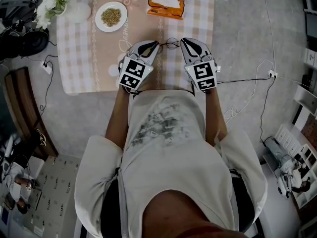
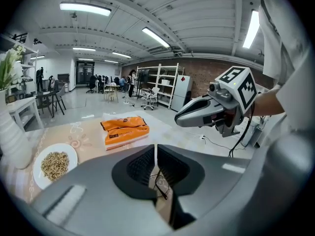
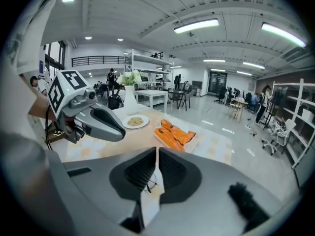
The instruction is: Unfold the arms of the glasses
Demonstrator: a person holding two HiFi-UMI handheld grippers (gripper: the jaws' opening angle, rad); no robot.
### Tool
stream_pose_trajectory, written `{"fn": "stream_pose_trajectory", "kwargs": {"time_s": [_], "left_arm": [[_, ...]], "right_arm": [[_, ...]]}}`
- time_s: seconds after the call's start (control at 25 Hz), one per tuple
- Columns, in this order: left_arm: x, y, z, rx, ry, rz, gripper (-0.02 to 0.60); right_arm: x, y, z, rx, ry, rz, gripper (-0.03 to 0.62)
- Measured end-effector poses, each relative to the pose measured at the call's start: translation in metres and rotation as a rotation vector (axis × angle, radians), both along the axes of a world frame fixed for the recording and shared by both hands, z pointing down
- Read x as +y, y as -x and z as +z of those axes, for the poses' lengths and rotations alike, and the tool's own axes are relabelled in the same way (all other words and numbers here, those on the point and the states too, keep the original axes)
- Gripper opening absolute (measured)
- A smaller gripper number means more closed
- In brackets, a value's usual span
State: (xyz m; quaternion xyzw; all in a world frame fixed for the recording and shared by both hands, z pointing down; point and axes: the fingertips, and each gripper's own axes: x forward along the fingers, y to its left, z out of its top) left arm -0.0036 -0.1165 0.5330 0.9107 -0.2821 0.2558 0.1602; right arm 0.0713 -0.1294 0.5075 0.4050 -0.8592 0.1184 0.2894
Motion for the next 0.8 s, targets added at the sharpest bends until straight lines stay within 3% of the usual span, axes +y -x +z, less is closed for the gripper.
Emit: {"fn": "stream_pose_trajectory", "kwargs": {"time_s": [0.56,0.68,0.8], "left_arm": [[0.009,-0.007,0.036,-0.083,0.051,0.039,0.047],[0.010,-0.008,0.041,-0.099,0.055,0.053,0.055],[0.010,-0.011,0.045,-0.112,0.059,0.068,0.058]], "right_arm": [[0.009,0.001,0.029,0.012,0.073,-0.040,0.018],[0.011,0.001,0.034,0.018,0.088,-0.051,0.072],[0.012,0.001,0.038,0.023,0.097,-0.059,0.074]]}}
